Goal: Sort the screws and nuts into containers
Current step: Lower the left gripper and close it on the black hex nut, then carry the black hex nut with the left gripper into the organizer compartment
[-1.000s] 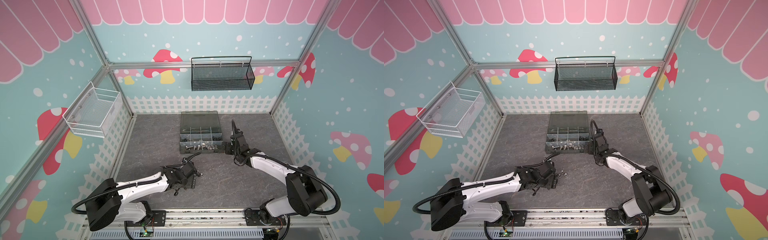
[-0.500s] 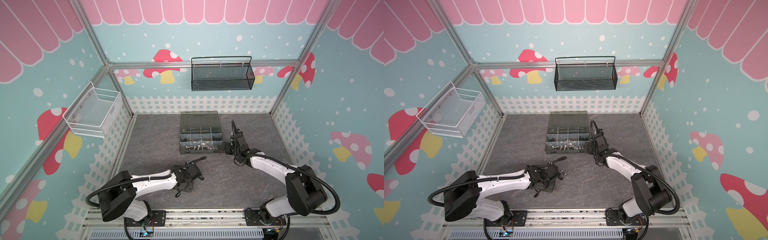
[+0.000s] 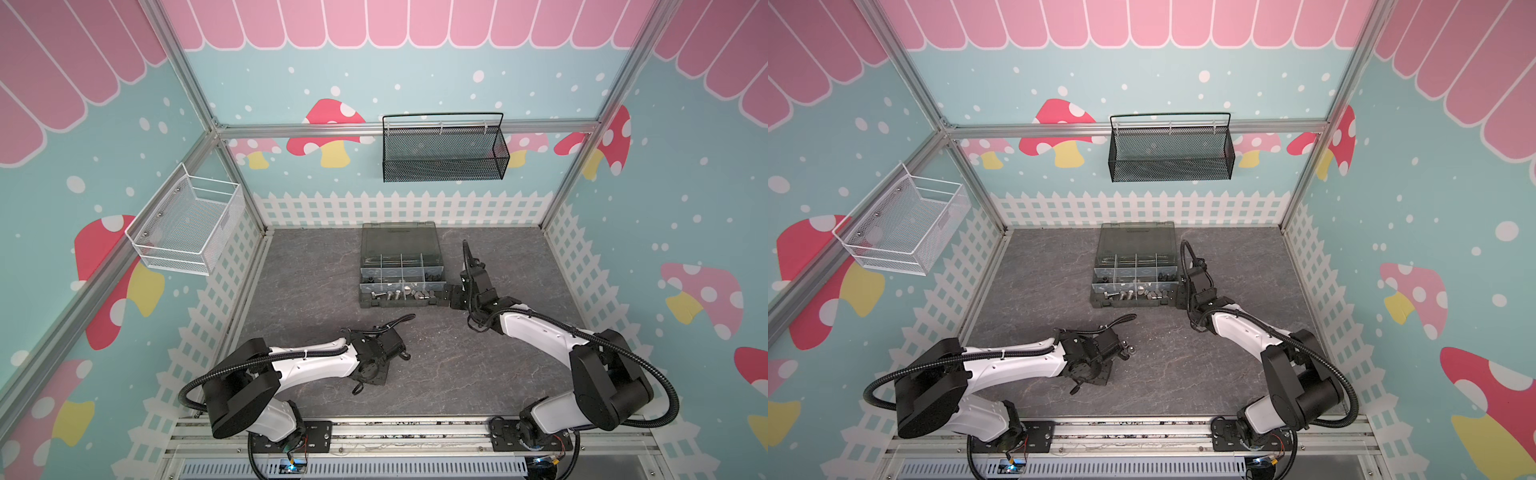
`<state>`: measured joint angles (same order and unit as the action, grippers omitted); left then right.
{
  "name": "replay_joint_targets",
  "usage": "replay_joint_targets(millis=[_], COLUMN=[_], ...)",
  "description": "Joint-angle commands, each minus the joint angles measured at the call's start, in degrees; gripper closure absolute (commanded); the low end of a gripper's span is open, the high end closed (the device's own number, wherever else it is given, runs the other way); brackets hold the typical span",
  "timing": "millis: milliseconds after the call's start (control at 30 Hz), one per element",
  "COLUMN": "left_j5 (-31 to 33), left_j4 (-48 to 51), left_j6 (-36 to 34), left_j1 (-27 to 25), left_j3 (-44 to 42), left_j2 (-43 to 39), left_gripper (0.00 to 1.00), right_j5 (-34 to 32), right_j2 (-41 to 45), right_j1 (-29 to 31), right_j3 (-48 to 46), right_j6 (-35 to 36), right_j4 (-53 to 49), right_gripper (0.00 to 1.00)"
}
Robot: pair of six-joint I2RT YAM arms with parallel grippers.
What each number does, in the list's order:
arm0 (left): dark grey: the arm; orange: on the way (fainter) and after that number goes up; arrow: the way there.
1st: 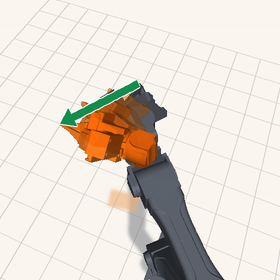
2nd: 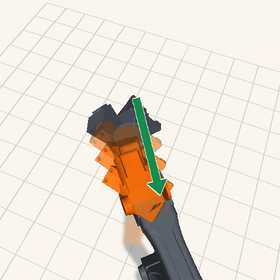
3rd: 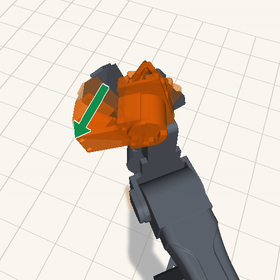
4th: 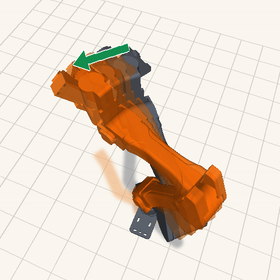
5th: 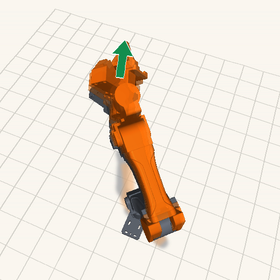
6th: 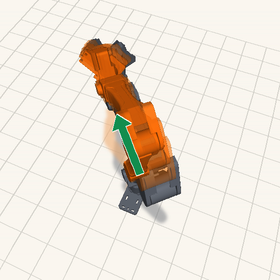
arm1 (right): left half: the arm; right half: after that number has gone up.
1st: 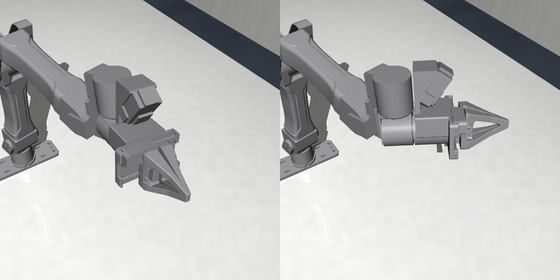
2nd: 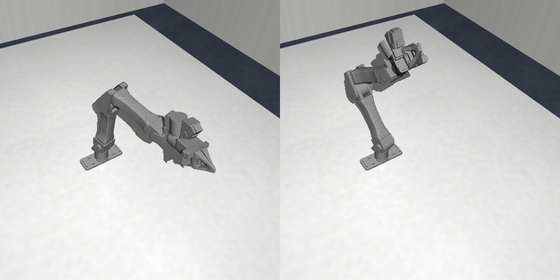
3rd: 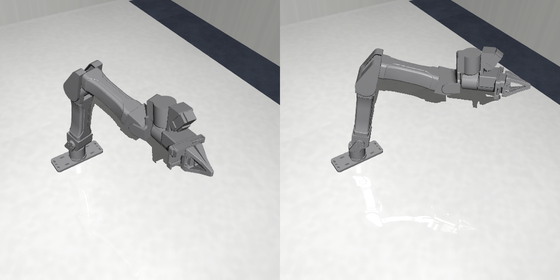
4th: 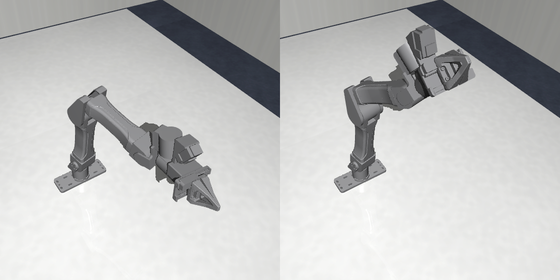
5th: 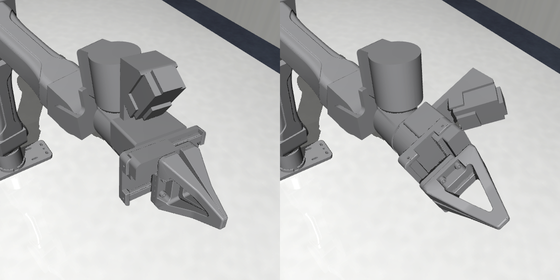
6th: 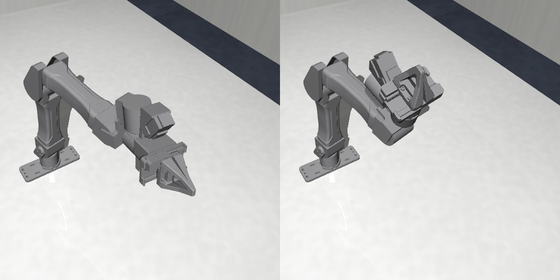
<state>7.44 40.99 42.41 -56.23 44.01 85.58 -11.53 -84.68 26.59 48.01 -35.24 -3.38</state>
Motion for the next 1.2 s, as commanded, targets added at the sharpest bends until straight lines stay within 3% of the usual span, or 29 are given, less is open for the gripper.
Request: replay_joint_targets(millis=[0, 333, 533, 867, 1167], left_j5=[-0.13, 2.68, 6.54, 12.83, 7.22], left_j4=[1.07, 0.99, 0.79, -5.67, -13.39], left_j6=[0.59, 0.42, -1.35, -4.76, -12.17], left_j1=[-0.29, 0.04, 3.32, 13.03, 25.29], left_j3=[1.05, 3.48, 6.40, 9.60, 15.50], left_j2=[0.90, 0.06, -2.35, -9.59, -5.94], left_gripper=[0.81, 0.85, 0.86, 0.86, 0.86], right_j5=[-0.10, -0.49, -0.52, -0.87, -0.32], right_j2=[-0.82, -0.60, -0.22, 1.33, 1.68], right_j1=[-0.21, -0.22, -0.18, -0.22, -0.18], right_j3=[-0.37, -0.72, -1.49, -2.56, -2.51], right_j6=[-0.89, -0.96, -1.14, -1.35, -1.07], right_j4=[-0.14, -0.14, 0.22, 0.82, 1.00], right_gripper=[0.02, 0.02, 0.02, 0.02, 0.02])
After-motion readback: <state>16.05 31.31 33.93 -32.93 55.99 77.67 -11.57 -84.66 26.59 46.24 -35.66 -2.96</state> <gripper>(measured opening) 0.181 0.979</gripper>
